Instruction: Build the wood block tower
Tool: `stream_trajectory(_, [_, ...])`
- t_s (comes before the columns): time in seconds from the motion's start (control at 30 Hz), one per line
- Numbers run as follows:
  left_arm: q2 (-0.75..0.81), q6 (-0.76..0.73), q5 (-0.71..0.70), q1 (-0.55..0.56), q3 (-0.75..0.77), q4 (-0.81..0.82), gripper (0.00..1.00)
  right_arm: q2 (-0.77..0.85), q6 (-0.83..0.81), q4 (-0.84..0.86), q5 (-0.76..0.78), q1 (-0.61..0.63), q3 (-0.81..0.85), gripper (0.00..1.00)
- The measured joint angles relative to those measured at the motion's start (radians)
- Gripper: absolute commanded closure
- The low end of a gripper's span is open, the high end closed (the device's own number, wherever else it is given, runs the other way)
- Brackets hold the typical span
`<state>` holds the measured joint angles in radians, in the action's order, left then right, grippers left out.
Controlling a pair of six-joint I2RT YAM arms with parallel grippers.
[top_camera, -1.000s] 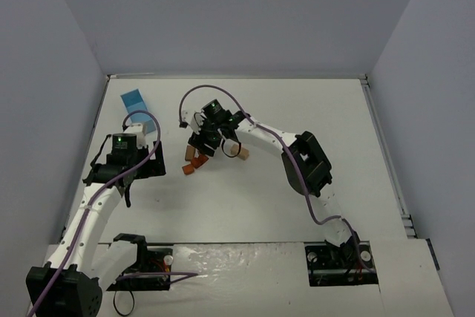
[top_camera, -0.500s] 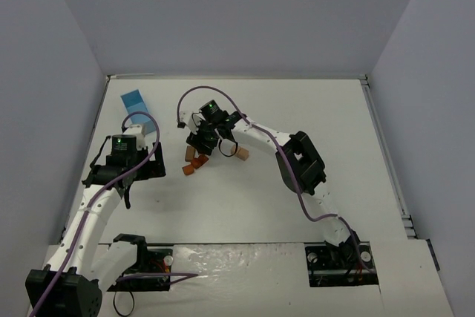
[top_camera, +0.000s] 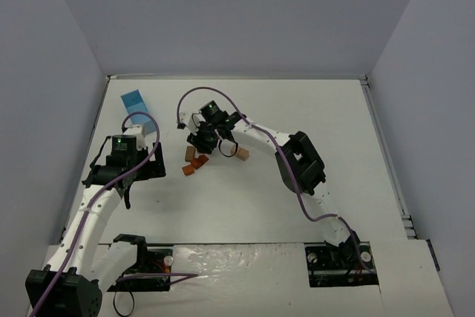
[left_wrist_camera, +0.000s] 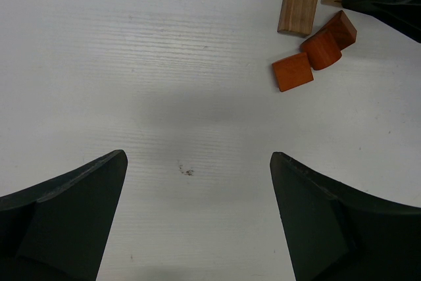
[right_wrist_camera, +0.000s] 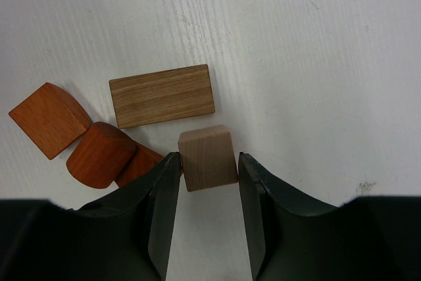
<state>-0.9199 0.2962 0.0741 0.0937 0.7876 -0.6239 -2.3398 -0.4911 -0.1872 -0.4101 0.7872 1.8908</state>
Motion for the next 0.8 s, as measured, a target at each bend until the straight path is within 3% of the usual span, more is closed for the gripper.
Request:
stream_trajectory(0.5, [-0.002, 0.000, 0.000, 0.000, 0.000, 0.000, 0.12, 0.000, 0.000, 0.000, 0.001, 0.000, 0.000, 0.61])
stream_trajectory(0.8, [-0.002, 0.000, 0.000, 0.000, 0.000, 0.000, 0.12, -0.006, 0.001, 0.000, 0.013, 0.000, 0.000, 0.54])
